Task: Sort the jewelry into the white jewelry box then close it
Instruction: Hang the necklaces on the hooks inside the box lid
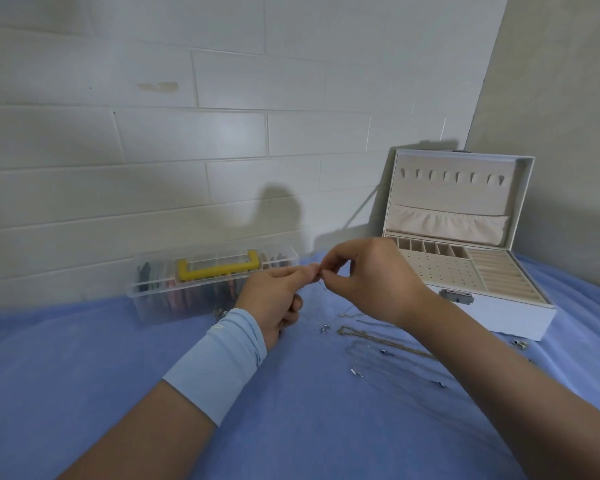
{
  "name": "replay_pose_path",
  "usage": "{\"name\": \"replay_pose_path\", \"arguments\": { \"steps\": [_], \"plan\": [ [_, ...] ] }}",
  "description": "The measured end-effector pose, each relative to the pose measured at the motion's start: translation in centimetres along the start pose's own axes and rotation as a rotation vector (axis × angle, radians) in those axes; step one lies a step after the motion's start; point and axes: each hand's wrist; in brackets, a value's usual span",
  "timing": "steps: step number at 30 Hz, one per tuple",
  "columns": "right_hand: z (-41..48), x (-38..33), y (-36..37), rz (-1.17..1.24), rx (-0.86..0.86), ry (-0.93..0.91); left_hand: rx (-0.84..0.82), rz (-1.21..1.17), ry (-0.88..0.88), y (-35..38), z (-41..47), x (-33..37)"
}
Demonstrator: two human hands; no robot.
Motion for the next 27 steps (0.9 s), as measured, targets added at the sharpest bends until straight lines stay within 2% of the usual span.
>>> {"name": "replay_pose_path", "arguments": {
  "steps": [3, 8, 11, 17, 22, 25, 27],
  "plan": [
    [0.0, 0.3, -0.8, 0.296, -0.057, 0.121, 0.022, 0.106, 0.094, -0.2, 0.0, 0.0],
    [0.1, 0.6, -1.2, 0.493, -0.153, 0.219, 0.039, 0.212, 0.39, 0.1, -0.4, 0.3],
    [0.2, 0.8, -1.3, 0.562, -0.179, 0.242, 0.068, 0.355, 0.573, -0.4, -0.2, 0.4],
    [0.2, 0.8, -1.3, 0.625, -0.195, 0.273, 0.074, 0.616, 0.823, -1.4, 0.2, 0.3],
    [0.4, 1.3, -1.5, 0.645, -0.209, 0.268, 0.049, 0.662, 0.848, -1.0, 0.1, 0.1],
    [0.4, 1.2, -1.5, 0.675, -0.214, 0.269, 0.035, 0.45, 0.741, -0.3, -0.2, 0.2],
    [0.4, 1.0, -1.2, 0.716, -0.189, 0.284, -0.007, 0.258, 0.57, 0.1, -0.5, 0.3]
  ]
}}
Point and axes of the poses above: each hand's wrist, its own z-axis towards the middle knuckle, its own y-axis out of the palm, x = y × z, and after that the axes turned 1 degree about x, right-handed
